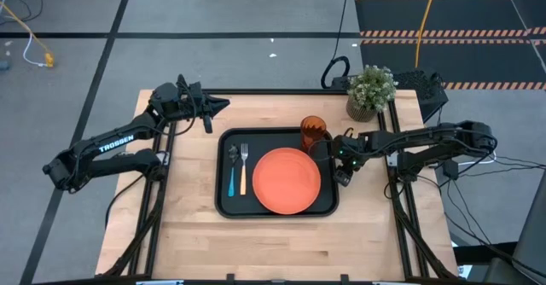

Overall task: Pick and place plate/cup/fork/spoon on tray
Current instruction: Adjust the black serving tray, then return to Home Position

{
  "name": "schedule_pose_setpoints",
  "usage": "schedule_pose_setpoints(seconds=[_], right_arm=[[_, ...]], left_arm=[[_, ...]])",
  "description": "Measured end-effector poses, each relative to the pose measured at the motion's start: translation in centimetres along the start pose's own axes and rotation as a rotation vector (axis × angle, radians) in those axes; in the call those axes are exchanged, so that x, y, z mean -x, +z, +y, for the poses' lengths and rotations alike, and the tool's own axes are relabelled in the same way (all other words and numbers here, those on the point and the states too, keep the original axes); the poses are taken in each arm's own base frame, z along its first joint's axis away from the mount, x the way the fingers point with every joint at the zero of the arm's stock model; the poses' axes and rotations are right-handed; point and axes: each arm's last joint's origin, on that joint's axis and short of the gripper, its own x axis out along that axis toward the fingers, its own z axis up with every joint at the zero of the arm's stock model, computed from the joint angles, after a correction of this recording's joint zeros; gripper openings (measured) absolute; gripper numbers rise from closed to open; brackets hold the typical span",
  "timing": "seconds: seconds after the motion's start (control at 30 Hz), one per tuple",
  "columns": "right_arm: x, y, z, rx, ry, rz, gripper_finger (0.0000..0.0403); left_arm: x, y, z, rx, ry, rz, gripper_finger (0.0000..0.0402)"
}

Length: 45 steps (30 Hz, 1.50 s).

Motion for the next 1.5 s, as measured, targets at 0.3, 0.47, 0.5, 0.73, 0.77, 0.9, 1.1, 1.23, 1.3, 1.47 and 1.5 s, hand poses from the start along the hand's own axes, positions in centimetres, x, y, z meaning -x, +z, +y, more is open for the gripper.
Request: schedule_pose_setpoints(seconds=[0.3,0.47,0.5,0.73,0.77,0.9,1.1,1.23,1.3,1.47,1.5], right_arm=[[0.2,-1.3,-0.6,-0.026,-0.060,0.120,0.0118],[1.2,-2.1,-1.0,-0.044,-0.085,0.158,0.0118],[1.4,-2.2,-1.0,-0.044,-0.082,0.151,0.0118],[3.8,-2.8,-0.7,-0.024,-0.013,0.016,0.0118],[4.1,-2.8,-0.7,-0.016,0.003,-0.014,0.0118],[5.5,-2.8,-0.3,0.027,0.069,-0.158,0.0118],[7.7,-2.2,0.3,0.181,0.104,-0.448,0.0118],[8.7,-2.1,0.3,0.247,0.069,-0.573,0.0118],[9.0,-2.2,0.3,0.282,0.060,-0.595,0.0118],[9.2,-2.1,0.5,0.371,0.048,-0.632,0.0118],[9.2,-2.0,0.5,0.381,0.048,-0.635,0.0118]], left_arm=[[0.0,0.0,0.0,0.008,-0.012,-0.001,0.0031],[0.4,0.8,-0.6,-0.009,-0.182,-0.054,0.0031],[0.7,1.0,-0.7,-0.022,-0.208,-0.071,0.0031],[3.1,1.6,-1.7,-0.061,-0.216,-0.074,0.0031],[3.4,1.5,-1.9,-0.059,-0.214,-0.064,0.0031],[4.2,0.5,-2.3,0.001,-0.178,-0.084,0.0031],[4.4,-1.9,-3.0,0.055,-0.202,-0.208,0.0031],[4.5,-1.6,-3.7,0.100,-0.265,-0.264,0.0031],[4.2,-2.1,-4.3,0.125,-0.301,-0.218,0.0031],[3.8,-3.0,-5.9,0.090,-0.401,-0.140,0.0031],[3.8,-2.9,-6.2,0.053,-0.435,-0.146,0.0031]])
